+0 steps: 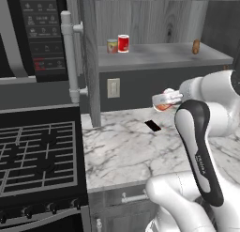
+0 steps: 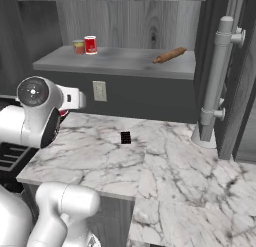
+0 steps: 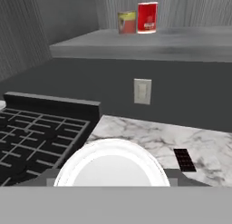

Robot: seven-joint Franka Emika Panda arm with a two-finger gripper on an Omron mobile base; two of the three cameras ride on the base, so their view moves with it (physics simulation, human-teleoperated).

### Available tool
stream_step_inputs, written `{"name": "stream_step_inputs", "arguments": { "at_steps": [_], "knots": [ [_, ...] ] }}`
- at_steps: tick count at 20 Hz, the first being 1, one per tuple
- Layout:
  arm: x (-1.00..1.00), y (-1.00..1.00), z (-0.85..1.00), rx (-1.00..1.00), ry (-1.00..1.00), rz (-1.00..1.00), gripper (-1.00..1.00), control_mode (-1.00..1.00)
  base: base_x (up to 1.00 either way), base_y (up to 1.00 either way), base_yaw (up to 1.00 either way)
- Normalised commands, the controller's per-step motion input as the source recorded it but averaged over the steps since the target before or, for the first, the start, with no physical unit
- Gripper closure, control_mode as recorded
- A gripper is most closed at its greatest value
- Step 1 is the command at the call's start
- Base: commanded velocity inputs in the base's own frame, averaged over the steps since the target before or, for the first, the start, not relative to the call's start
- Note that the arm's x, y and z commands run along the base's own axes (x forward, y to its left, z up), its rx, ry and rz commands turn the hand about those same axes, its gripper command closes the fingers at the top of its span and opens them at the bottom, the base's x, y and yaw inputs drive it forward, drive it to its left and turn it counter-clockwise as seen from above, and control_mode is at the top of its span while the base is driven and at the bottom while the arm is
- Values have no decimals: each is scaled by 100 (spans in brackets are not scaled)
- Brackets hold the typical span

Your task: Pick the cans from the counter and place them in their designated side in the cabinet.

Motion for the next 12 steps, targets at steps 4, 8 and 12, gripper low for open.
{"name": "stream_step_inputs", "arguments": {
  "at_steps": [4,8,12],
  "knots": [
    [11,5,28,-1,-12,0,100,-100,0,0,0],
    [9,5,32,-1,-13,0,100,-100,0,0,0],
    [12,2,30,0,-10,0,100,-100,0,0,0]
  ]
}}
